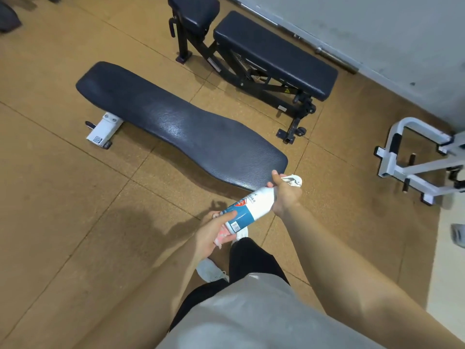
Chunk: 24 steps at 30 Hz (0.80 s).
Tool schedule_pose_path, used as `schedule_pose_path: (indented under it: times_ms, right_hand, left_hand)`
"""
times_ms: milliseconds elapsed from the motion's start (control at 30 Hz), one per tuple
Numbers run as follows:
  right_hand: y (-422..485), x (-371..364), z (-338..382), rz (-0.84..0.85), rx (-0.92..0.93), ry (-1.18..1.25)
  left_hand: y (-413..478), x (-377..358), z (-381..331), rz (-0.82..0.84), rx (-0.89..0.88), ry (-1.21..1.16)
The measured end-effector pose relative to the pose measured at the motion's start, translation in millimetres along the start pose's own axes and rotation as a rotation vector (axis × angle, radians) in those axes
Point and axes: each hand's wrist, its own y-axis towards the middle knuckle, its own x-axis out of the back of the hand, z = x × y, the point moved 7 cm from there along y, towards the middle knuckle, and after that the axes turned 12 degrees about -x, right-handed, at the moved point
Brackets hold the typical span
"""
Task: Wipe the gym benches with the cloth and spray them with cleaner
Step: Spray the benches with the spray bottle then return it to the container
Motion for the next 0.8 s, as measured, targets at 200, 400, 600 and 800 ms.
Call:
schedule_pose_path:
  times_ms: [200, 400, 600, 800]
  right_hand:
    - [-6, -44, -10, -0.033, -0.026, -0.007]
    - [-17, -172, -15, 0.144, 0.052, -0.196]
    - [-23, -310, -34, 0.26, 0.041, -0.237]
    - [-42, -421, -38, 0.366, 0.056, -0.36]
  left_hand:
    - [9, 30, -30, -0.012, 0.001, 0.001]
    - [23, 95, -78, -0.139, -0.055, -0.133]
    - [37, 168, -160, -0.228, -0.065, -0.13]
    - [40, 209, -238, -0.299, -0.116, -0.195]
